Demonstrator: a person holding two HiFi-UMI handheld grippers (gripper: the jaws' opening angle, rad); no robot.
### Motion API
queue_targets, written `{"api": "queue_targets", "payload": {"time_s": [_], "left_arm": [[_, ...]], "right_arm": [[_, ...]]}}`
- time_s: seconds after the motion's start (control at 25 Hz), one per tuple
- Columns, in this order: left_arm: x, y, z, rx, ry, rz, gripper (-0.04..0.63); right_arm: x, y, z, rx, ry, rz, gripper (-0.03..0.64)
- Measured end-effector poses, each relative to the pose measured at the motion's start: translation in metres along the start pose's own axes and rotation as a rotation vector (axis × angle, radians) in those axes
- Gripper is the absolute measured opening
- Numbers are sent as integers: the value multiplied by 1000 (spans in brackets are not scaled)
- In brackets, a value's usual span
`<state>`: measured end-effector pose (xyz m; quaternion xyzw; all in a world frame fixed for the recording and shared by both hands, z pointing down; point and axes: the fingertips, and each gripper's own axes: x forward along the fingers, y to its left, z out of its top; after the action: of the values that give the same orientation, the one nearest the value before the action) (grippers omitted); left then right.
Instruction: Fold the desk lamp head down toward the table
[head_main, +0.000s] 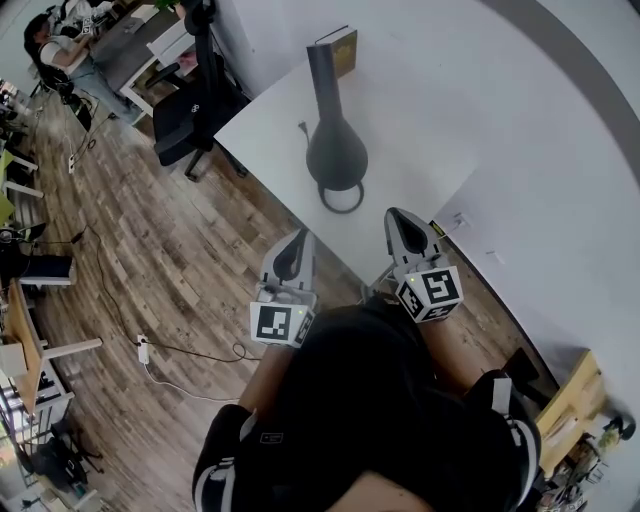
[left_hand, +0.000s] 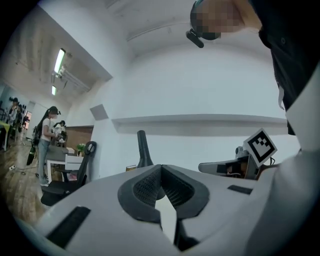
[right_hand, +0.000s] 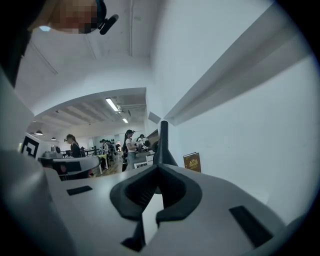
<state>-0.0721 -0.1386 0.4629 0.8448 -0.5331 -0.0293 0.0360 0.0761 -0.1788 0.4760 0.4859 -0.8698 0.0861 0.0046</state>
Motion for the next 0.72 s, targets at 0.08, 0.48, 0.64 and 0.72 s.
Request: {"api": "queue_targets", "payload": {"time_s": [0.08,0.48,0.64,0.72], "left_arm": [[1,-3,0,4,0,-8,25],[2,0,-1,16,-6,-12,25],[0,1,0,14,-6,-7,25],[-2,-1,0,13,-6,-10,25]], "right_arm": [[0,3,-1,4,-1,5,11],[0,9,-4,-18,2,-3,11],[-3,14,-3,-18,-2,2,11],[-5,15,-3,-16,-3,4,11]]}}
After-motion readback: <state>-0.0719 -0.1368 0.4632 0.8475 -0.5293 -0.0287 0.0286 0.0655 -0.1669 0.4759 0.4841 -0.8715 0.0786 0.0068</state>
